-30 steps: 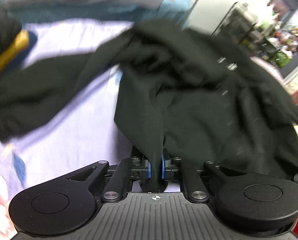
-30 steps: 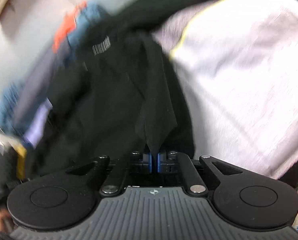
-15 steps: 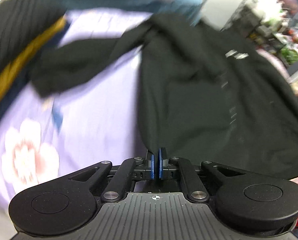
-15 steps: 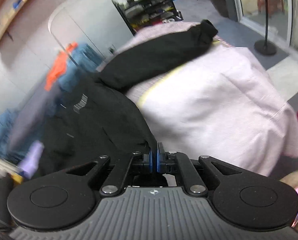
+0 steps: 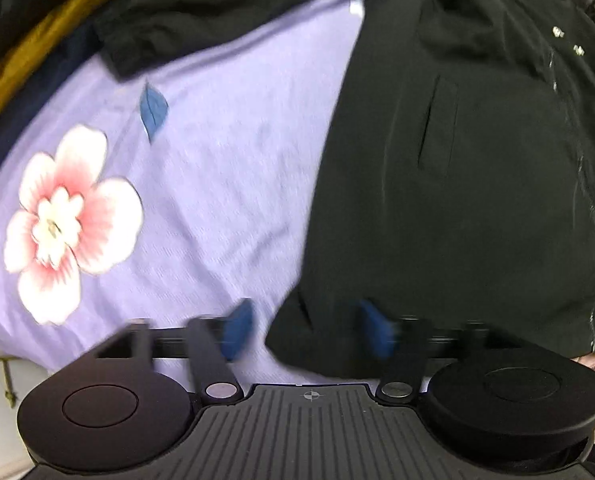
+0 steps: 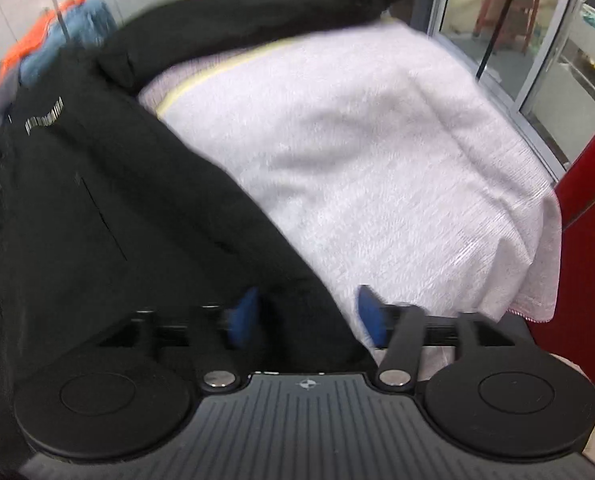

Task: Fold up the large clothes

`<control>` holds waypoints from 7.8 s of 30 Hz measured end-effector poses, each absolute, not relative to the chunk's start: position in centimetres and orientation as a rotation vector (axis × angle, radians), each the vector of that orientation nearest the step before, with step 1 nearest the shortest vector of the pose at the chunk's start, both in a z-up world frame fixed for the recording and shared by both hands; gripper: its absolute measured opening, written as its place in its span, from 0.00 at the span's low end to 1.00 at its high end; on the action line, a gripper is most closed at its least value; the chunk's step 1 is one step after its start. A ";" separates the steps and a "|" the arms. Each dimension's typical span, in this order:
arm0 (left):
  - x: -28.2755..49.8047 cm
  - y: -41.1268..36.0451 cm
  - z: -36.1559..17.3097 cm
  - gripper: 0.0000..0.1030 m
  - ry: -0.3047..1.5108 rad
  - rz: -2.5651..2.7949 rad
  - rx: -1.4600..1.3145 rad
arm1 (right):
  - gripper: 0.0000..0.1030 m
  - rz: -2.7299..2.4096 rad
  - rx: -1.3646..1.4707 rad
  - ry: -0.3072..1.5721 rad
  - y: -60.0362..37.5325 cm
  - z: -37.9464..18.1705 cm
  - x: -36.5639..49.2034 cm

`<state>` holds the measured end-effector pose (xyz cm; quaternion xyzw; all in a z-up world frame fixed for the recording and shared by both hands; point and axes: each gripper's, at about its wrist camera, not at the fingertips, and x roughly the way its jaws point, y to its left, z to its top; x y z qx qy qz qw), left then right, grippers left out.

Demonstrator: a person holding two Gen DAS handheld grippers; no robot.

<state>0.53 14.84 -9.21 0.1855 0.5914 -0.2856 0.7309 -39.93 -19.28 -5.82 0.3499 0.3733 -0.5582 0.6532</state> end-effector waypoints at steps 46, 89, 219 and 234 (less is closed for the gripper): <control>3.6 -3.1 -1.1 1.00 1.093 -0.807 0.371 | 0.68 -1.630 1.062 0.217 -44.7 -2.2 -43.2; -1.2 -7.6 -2.7 1.00 1.144 -0.907 0.381 | 0.17 -0.687 0.832 0.253 -43.9 9.6 -17.9; 20.8 5.9 1.5 0.46 1.038 -0.809 0.522 | 1.00 -0.745 0.436 0.978 -14.4 -7.6 -5.3; 9.0 -5.2 2.0 0.83 1.299 -1.095 0.180 | 1.00 -0.768 0.617 0.842 -17.3 -6.0 -8.4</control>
